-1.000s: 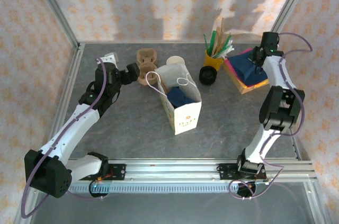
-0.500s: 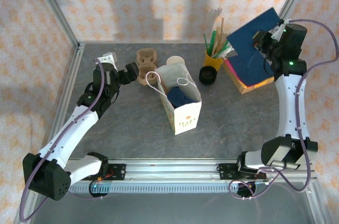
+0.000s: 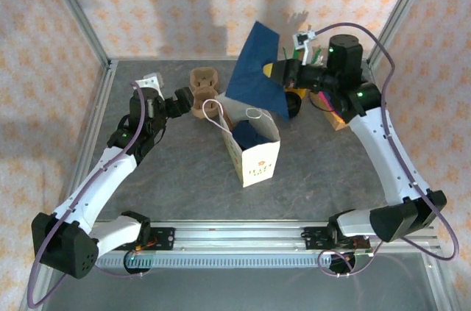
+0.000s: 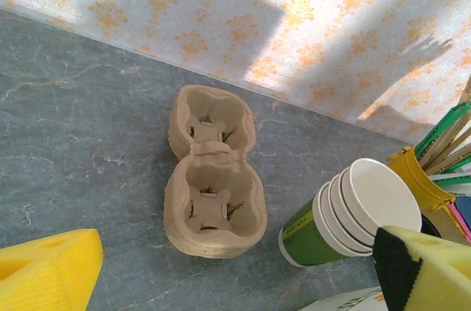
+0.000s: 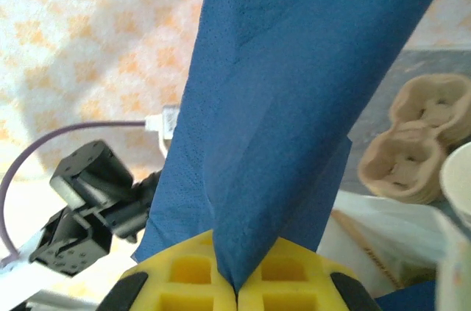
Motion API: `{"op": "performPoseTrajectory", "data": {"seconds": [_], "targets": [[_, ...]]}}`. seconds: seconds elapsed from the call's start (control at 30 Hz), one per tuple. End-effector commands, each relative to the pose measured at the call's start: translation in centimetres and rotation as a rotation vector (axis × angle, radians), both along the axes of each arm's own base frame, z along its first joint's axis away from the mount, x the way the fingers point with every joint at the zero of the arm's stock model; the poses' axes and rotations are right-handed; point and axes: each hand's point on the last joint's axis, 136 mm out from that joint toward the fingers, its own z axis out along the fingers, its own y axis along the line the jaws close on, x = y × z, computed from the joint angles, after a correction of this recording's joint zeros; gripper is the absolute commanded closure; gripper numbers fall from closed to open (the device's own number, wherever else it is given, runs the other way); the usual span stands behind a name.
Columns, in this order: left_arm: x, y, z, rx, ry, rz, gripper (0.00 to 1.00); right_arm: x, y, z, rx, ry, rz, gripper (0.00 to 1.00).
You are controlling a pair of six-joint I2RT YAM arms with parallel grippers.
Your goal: Pack the takeout coffee
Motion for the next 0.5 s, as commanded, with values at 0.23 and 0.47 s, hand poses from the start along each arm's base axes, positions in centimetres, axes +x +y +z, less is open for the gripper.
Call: {"op": "performPoseTrajectory", "data": {"seconds": [0.23,0.47], "targets": [[-0.1,0.1,0.9,-0.026,-0.025,-0.002,0.04,-0.5,4.5,-5.7,-0.179,0.088,0.054,1.00],[0.2,-0.1,0.5,-0.024,-0.015,-0.009,0.04,-0.2,5.5,-11.3,-0.447,0.123,-0.011,1.00]]}}
